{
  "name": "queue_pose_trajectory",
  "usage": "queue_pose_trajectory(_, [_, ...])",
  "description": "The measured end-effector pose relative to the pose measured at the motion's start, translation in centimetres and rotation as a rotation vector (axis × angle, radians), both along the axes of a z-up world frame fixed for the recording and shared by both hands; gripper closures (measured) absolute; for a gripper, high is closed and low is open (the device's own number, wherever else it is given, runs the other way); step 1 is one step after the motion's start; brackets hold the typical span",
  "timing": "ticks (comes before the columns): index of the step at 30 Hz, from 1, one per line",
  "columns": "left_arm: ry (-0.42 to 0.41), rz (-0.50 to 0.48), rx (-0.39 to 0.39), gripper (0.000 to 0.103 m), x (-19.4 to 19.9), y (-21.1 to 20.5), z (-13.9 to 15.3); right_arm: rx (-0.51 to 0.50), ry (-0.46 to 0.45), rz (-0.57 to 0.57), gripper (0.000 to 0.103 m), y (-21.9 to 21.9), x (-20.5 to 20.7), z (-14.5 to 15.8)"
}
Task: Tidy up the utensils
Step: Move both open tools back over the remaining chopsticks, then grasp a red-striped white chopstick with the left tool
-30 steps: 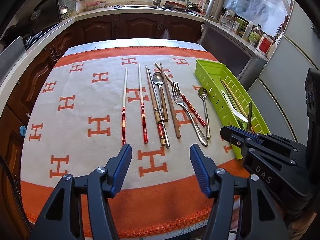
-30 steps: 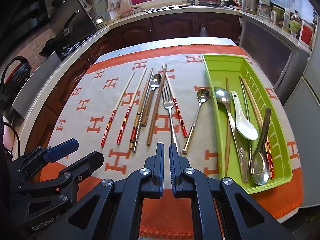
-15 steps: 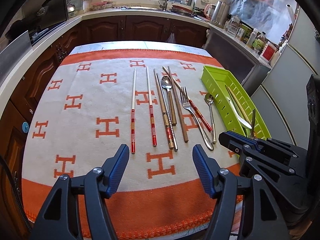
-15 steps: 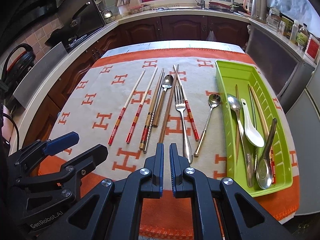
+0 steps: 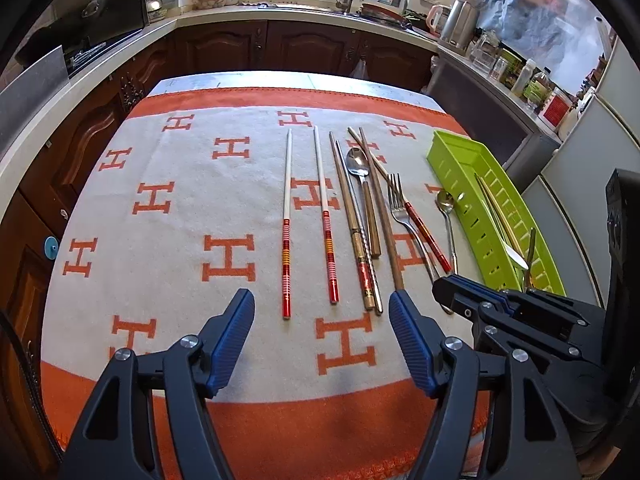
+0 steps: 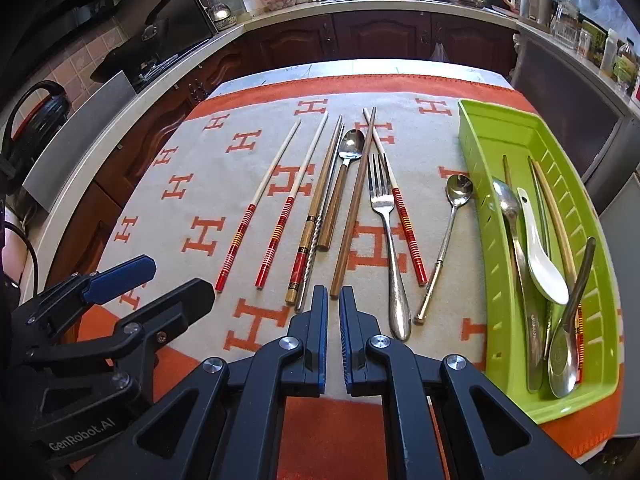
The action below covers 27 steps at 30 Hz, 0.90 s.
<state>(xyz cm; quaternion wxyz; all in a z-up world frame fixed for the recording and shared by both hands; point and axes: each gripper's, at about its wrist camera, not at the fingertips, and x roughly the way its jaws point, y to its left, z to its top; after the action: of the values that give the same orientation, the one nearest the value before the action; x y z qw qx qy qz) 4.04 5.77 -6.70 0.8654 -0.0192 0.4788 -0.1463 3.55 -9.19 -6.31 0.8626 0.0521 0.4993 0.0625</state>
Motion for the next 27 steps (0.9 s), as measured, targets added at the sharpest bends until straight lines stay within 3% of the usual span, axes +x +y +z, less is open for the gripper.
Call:
queue_pose_trajectory(15, [-0.002, 0.066, -0.016, 0.027, 3.7, 2.0, 0.5, 0.020, 0.014, 0.011, 0.096, -0.2, 4.5, -0.4])
queue_pose_trajectory(23, [0.105, 0.058, -0.095, 0.027, 7.3, 2.8, -1.8, 0.045, 0.025, -0.018, 0.096, -1.4, 5.7, -1.0])
queue_pose_trajectory(27, [0.101, 0.041, -0.045, 0.029, 9.4, 1.5, -2.7, 0.057, 0.037, -0.022, 0.095, -1.8, 6.0, -1.6])
